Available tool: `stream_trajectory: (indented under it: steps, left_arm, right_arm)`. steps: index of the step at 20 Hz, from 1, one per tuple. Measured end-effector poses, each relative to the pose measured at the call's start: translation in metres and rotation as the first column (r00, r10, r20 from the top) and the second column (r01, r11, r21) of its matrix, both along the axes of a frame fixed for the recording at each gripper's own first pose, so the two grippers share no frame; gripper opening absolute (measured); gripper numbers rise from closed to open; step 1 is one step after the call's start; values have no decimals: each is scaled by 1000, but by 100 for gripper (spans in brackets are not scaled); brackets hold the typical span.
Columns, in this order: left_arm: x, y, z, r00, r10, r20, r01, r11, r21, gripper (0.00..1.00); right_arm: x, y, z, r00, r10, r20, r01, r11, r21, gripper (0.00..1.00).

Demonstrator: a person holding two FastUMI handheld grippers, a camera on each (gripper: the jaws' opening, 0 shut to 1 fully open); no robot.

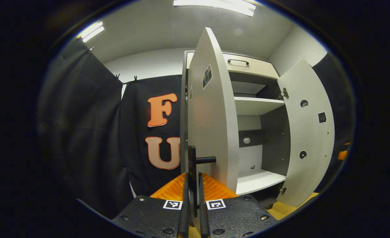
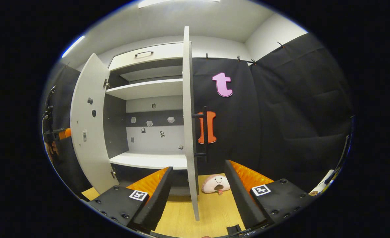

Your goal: Open the right door of the double-door shoe cabinet with the right hand, and open the left door with the left hand.

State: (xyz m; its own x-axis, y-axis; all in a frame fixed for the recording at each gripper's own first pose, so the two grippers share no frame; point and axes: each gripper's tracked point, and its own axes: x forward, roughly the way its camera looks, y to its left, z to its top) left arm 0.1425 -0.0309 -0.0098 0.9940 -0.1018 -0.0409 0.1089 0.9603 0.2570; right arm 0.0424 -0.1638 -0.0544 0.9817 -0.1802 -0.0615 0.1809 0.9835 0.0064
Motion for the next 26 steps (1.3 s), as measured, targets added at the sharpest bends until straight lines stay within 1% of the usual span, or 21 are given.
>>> stream_trajectory:
  steps: [1,3,5,6,7,8,9,10,11,13,16,17,18,19,21,26]
  left_arm:
    - [0,2,1,1000,-15,-6,15,1000,-9,7]
    - [0,4,0,998,-56,-28,55,998,-30,7]
    - [3,13,1,997,-66,-43,66,998,-1,6]
    - [6,24,3,997,-62,-47,64,998,23,6]
    - [8,37,4,997,-63,-49,65,997,45,6]
    - [7,45,7,996,-73,-49,75,996,41,5]
    - [9,44,5,994,-91,-57,91,996,10,1]
    - [6,41,6,992,-111,-55,111,994,-4,2]
    - [6,42,4,992,-116,-56,116,993,4,5]
    - [-4,49,-1,995,-79,-64,79,997,8,6]
    - [-37,53,0,997,19,-68,-20,1000,-10,6]
    - [-47,39,3,998,10,-66,-12,999,-38,6]
    - [-58,29,13,999,19,-41,-21,999,-50,4]
    - [-61,15,19,1000,21,-19,-22,998,-56,0]
    - [-79,-26,23,1000,-23,0,23,994,-104,0]
    - [-112,-109,-3,997,-82,0,81,981,-178,0]
  right_arm:
    - [0,5,-2,1000,0,3,0,1000,13,88]
    - [5,15,-4,1000,-7,0,7,999,33,88]
    - [10,20,-7,999,-28,-25,29,999,19,88]
    - [12,22,-4,999,-34,-21,35,999,9,98]
    - [15,25,0,999,-38,-9,38,999,10,98]
    - [16,27,3,999,-40,4,40,999,23,98]
    - [17,32,6,999,-32,19,32,999,43,98]
    - [20,36,9,999,-17,33,15,998,59,89]
    - [19,38,11,999,-10,41,7,998,67,89]
    - [15,34,10,999,-9,36,7,999,50,88]
    - [3,20,14,999,-2,32,1,1000,22,88]
    - [-2,18,18,999,12,38,-13,1000,26,88]
    - [-4,15,21,999,26,39,-27,999,31,89]
    - [-9,11,24,998,40,39,-41,999,35,89]
    - [-19,4,31,996,71,45,-73,997,38,88]
    - [-42,-13,38,990,132,44,-134,990,37,89]
